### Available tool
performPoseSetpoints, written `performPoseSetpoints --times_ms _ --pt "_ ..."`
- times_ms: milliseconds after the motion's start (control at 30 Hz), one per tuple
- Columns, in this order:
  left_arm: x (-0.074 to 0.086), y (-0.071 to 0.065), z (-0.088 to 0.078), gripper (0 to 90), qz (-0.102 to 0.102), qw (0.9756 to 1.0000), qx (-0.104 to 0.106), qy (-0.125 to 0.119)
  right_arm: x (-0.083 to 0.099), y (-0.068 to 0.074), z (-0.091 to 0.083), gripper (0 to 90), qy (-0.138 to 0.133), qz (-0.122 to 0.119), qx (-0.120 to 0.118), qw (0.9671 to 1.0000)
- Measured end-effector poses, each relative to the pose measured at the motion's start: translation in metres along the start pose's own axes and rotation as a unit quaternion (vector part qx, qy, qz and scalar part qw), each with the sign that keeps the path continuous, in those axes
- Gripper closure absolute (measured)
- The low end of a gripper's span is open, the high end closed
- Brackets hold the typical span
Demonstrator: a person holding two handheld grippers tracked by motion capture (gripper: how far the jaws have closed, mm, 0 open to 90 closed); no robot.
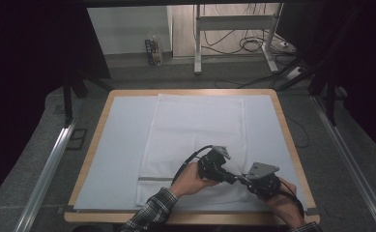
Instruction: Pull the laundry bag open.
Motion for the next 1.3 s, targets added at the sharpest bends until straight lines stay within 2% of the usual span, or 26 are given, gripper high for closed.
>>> performPoseSetpoints --times_ms 67,167,233,333,600,633,800,833,1300 --pt "0.000 0.000 0.000 87.2 0.005 1.0000 -0.005 0.000 0.000 0.000 0.000 84.0 0.001 0.003 0.000 1.0000" --pt "0.001 0.001 -0.002 87.4 -0.004 1.0000 -0.006 0.001 -0.001 0.000 -0.001 84.4 0.001 0.007 0.002 1.0000" --pt "0.004 0.005 -0.006 87.5 0.005 0.9997 -0.018 0.013 0.000 0.000 -0.002 84.6 0.004 0.006 0.005 1.0000" --pt "0.006 0.008 -0.011 87.5 0.002 0.9998 -0.018 0.009 0.000 -0.002 -0.003 84.6 -0.002 0.016 0.001 0.9999" --pt "0.012 0.010 -0.014 87.4 0.004 0.9996 -0.026 0.011 0.002 -0.001 -0.003 84.6 -0.001 0.015 -0.002 0.9999" --pt "0.012 0.010 -0.014 87.4 0.002 0.9997 -0.021 0.008 0.002 -0.001 -0.003 84.6 -0.001 0.018 -0.002 0.9998" --pt "0.017 0.013 -0.017 87.4 0.002 0.9994 -0.034 0.008 0.002 0.000 -0.002 84.6 0.001 0.018 -0.004 0.9998" --pt "0.018 0.012 -0.017 87.4 -0.007 0.9995 -0.032 0.003 0.003 -0.001 -0.002 84.6 0.001 0.019 -0.004 0.9998" --pt "0.028 0.018 -0.028 87.3 -0.020 0.9991 -0.036 -0.010 0.004 0.000 -0.002 84.5 0.001 0.026 -0.006 0.9996"
Point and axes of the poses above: each handheld gripper's, and its own axes: z roughly forward along the jaws, x roughly out of its underside, y roughly to its left, the point moved 9 cm from there along z, roughly forward along the jaws, and after that the axes turned 14 degrees about -z, right-handed, at the moved point
